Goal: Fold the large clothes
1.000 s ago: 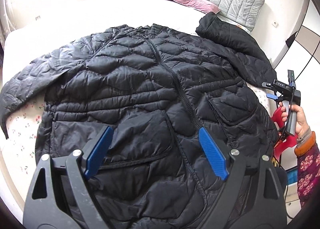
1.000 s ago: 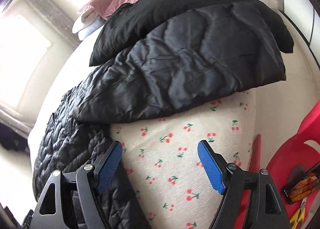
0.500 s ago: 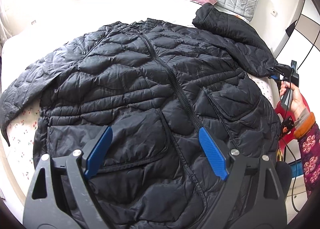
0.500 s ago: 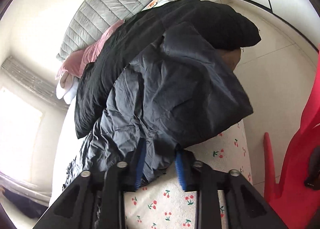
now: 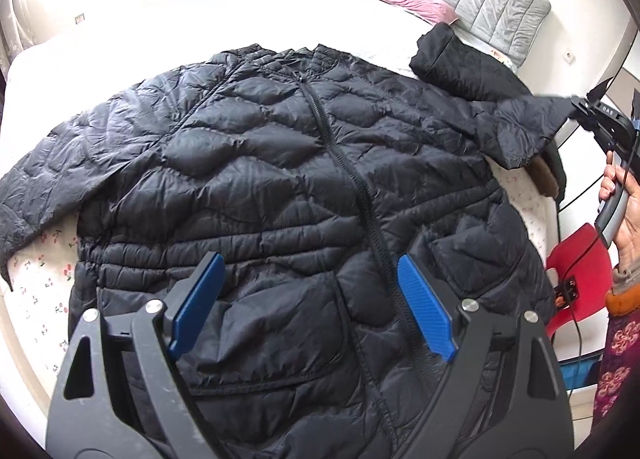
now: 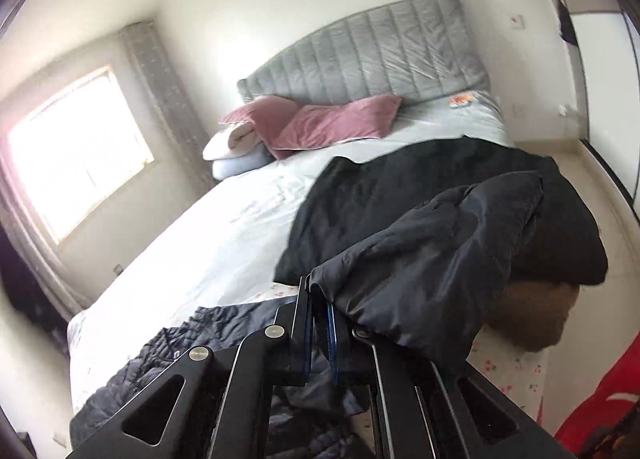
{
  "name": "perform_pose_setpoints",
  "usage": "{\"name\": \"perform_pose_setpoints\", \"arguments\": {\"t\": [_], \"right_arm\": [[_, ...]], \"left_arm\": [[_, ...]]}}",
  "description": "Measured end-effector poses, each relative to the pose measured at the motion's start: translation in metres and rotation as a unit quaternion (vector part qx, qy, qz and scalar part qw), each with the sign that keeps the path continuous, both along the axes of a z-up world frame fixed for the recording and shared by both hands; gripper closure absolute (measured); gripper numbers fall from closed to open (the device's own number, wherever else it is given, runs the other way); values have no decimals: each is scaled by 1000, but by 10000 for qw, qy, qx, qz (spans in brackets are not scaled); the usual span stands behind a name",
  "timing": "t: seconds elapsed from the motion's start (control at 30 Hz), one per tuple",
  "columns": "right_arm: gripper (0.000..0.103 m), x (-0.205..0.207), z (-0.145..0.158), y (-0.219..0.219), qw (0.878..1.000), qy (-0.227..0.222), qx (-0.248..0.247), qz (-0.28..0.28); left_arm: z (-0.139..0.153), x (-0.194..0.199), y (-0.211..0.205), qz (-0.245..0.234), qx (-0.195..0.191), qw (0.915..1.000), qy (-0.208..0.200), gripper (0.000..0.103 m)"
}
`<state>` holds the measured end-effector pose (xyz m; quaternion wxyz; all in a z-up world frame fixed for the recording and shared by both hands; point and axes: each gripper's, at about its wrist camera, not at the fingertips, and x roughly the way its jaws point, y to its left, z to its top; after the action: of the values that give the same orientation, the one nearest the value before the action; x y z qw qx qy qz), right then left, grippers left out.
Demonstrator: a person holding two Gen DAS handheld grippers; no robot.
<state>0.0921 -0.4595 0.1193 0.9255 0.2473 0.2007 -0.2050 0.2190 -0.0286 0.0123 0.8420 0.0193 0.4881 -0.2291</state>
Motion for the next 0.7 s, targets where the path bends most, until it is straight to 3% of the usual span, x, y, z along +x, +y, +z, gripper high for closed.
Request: {"name": "perform_pose_setpoints", "arguments": {"t": [0.13,0.27,0.43,0.57,0.67,0.7], "right_arm": [[98,41,24,70,9951,-9,-478,863],[98,83,21,139,9822,93,-699,1741],[98,127,-12,215,9606,419,-829,2621],[92,152,-50,248,9451,859,-646,3087],[67,157,-83,264,9251,1275,-127,3576],[54,158,-93,265,9187,1379,54,3701]], "left_arm": [[3,8,2,-6,-128,9999,-76,15],[-3,16,9,38,-395,9992,-10,15],[-15,25,23,293,-604,9977,83,15],[-23,28,33,442,-691,9965,177,15],[-28,32,38,513,-641,9964,208,15],[-29,33,40,529,-627,9964,217,15]]}}
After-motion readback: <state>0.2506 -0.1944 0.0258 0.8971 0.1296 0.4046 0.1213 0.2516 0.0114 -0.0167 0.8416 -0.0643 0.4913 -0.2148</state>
